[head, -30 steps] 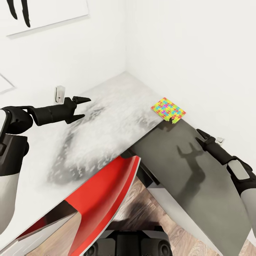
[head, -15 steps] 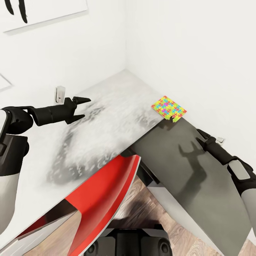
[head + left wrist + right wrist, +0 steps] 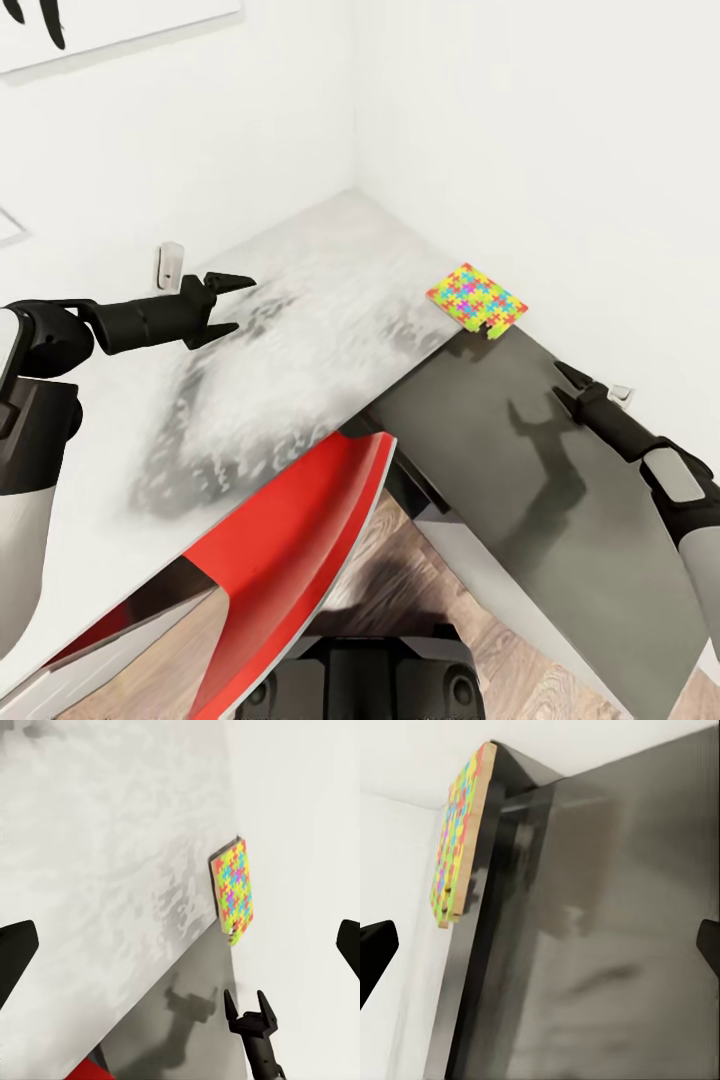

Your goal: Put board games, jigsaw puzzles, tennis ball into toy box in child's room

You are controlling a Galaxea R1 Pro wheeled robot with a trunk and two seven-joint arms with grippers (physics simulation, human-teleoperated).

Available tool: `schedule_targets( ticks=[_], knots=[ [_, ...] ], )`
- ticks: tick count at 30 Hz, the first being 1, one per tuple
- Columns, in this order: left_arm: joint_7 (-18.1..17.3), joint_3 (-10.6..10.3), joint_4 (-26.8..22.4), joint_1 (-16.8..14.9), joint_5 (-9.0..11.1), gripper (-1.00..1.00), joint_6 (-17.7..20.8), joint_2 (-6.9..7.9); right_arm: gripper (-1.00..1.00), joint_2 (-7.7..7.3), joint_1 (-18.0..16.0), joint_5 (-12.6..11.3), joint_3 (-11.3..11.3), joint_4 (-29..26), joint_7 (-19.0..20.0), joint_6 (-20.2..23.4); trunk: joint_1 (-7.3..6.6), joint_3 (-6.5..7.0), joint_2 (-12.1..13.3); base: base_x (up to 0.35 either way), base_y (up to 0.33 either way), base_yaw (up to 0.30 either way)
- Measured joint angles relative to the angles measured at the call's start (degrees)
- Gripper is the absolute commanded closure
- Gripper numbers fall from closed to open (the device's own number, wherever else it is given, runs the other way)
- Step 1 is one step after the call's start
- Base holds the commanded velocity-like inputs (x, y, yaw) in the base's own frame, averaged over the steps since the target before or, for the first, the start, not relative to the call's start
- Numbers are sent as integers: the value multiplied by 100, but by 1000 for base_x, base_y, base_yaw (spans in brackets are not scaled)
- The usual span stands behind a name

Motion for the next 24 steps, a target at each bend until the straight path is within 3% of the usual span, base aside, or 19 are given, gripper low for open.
schedule_targets(
  ticks=[13, 24],
  knots=[
    [6, 22, 5, -96, 11, -100, 4, 1, -100, -33, -32, -65, -18, -25, -32, 30, -1, -117, -1, 0, 0, 0],
    [14, 15, 17, -407, 23, -100, 4, -66, -100, -40, -37, -125, -54, -72, -16, 61, -3, -172, -3, 0, 0, 0]
  ],
)
